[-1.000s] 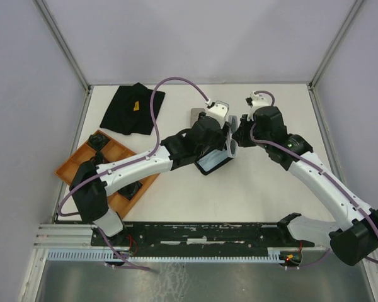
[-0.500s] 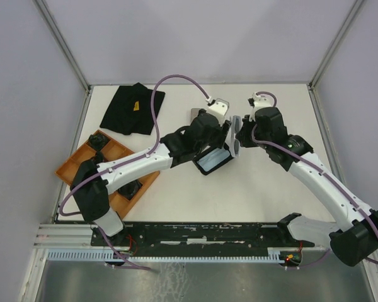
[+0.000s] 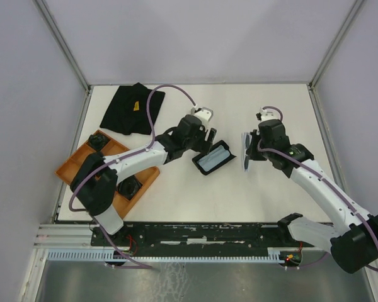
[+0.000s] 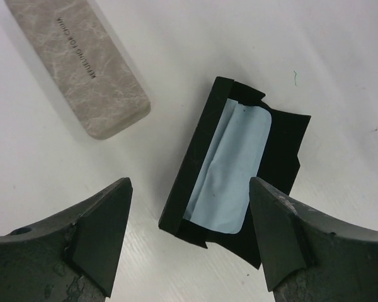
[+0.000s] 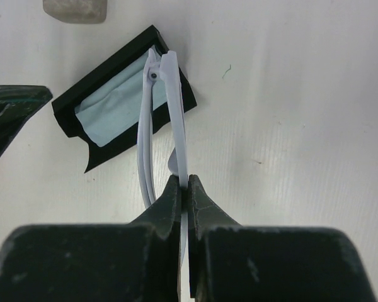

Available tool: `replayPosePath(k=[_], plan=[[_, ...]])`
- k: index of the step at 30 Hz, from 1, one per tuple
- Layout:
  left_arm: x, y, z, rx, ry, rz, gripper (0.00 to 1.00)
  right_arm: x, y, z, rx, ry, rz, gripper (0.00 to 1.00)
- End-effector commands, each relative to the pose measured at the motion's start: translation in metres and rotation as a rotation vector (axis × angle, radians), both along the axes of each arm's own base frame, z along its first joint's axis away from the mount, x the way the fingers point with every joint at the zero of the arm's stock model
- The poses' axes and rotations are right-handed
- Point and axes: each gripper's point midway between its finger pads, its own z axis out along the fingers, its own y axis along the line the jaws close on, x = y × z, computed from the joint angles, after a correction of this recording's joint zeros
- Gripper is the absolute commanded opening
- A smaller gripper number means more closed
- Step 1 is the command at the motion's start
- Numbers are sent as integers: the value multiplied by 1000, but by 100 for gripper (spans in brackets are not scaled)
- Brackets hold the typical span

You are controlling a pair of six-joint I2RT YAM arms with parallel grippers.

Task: Organize the sunglasses
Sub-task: Adjust the sunglasses case at the center of the board.

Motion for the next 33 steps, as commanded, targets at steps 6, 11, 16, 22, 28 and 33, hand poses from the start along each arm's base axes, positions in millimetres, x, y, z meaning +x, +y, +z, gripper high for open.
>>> replayPosePath(k=[6, 11, 16, 22, 28, 33], plan=[[14, -29, -40, 55, 80, -183, 79, -12, -5, 8, 9, -19, 11, 0], [21, -29, -57, 75, 112, -165, 76, -13, -4, 7, 10, -13, 19, 0], [27, -30, -67, 67, 140, -173, 72, -12, -3, 7, 11, -8, 26, 0], [26, -34, -82, 52, 186, -206, 62, -12, -4, 8, 6, -10, 25, 0], [26, -33, -89, 53, 205, -207, 55, -13, -4, 6, 6, -5, 28, 0], [25, -31, -90, 52, 211, -201, 46, -14, -3, 5, 12, -4, 31, 0]])
